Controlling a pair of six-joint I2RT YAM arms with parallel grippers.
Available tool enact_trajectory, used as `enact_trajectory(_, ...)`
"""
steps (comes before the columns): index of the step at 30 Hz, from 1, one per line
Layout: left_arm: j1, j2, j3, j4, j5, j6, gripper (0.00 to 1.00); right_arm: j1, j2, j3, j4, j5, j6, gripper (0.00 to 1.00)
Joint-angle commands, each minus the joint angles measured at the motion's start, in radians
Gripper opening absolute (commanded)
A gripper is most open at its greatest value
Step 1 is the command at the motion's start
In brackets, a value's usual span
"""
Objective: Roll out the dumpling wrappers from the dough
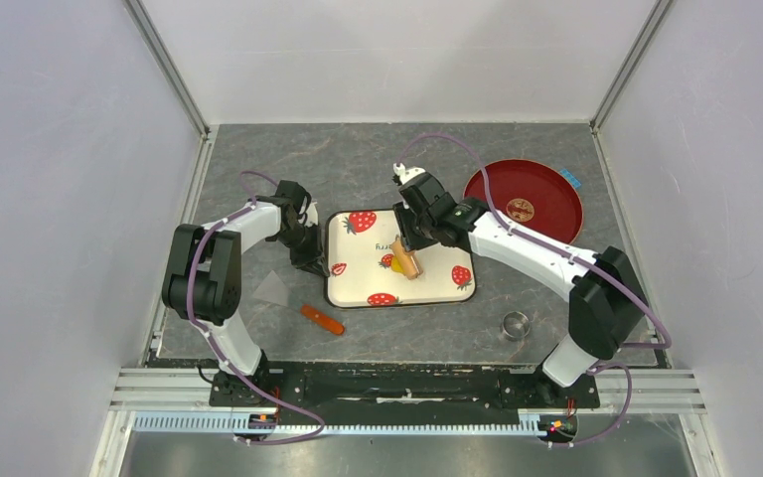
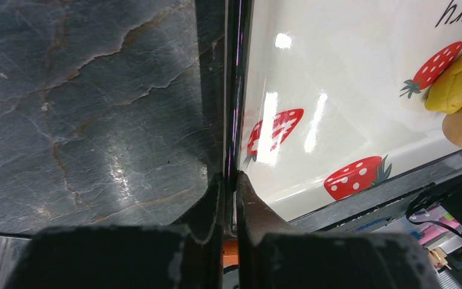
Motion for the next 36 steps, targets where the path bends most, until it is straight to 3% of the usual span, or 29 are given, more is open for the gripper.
enact_trajectory(1, -0.022, 0.042, -0.004, 0.019, 0.017, 0.022, 0.02, 0.055, 0.122, -0.138, -0.096, -0.302, 0.131, 0.0)
enact_trajectory(36, -0.028, 0.047, -0.006, 0.019, 0.016, 0.021, 0.02, 0.109, 0.109, -0.192, -0.032, -0.339, 0.174, 0.0)
